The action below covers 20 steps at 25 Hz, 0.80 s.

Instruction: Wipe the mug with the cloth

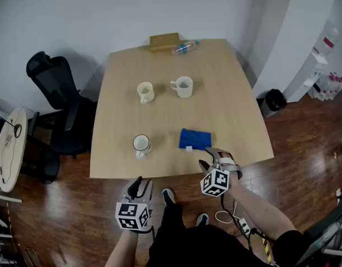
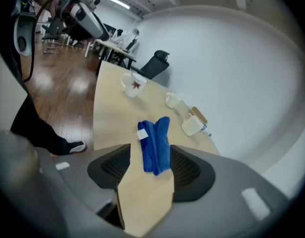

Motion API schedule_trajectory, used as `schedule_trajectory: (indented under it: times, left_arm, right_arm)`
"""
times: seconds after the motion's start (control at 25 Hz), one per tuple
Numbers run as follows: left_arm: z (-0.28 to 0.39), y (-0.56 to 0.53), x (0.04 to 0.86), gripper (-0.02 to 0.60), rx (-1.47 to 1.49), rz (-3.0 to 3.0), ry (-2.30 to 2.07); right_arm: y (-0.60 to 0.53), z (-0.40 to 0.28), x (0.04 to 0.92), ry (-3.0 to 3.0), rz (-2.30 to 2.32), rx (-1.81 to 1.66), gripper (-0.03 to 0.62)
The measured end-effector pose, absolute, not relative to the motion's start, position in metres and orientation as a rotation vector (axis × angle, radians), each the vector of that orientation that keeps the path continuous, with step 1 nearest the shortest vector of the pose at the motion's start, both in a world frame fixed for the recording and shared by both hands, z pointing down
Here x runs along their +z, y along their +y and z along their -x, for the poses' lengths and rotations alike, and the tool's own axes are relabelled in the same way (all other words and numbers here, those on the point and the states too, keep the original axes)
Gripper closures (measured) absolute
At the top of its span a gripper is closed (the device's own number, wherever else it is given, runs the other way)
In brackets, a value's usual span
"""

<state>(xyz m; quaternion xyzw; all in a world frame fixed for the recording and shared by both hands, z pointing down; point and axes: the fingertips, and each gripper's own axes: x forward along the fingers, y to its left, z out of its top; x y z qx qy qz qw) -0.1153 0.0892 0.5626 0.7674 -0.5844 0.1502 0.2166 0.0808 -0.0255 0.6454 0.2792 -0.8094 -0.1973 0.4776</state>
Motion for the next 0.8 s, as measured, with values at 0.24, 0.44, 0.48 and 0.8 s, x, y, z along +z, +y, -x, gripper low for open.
schedule_trajectory:
  times: [0.24,0.44,0.48,0.8]
  left_arm:
    - [0.171,0.033,0.594,0.431,0.47,-2.105,-1.515]
    - [0.193,0.005,0.619,0.431,0.499,-2.096,-1.389]
    - [0.195,0.001,0.623,0.431,0.502,-2.092,-1.369]
    - [0.189,-0.015,0.638,0.433,0.54,-2.086,-1.268]
  right_arm:
    - [-0.091,-0.038,0.694,-1.866,-0.5,-0.415,0.228]
    - [-0.089,-0.028,0.714,-1.745,-0.273,-0.474,0.273]
    - [-0.089,-0.026,0.713,-1.729,-0.261,-0.517,0.291]
    - [-0.102,-0.021,0.718,-1.691,-0.222,-0.471,0.402]
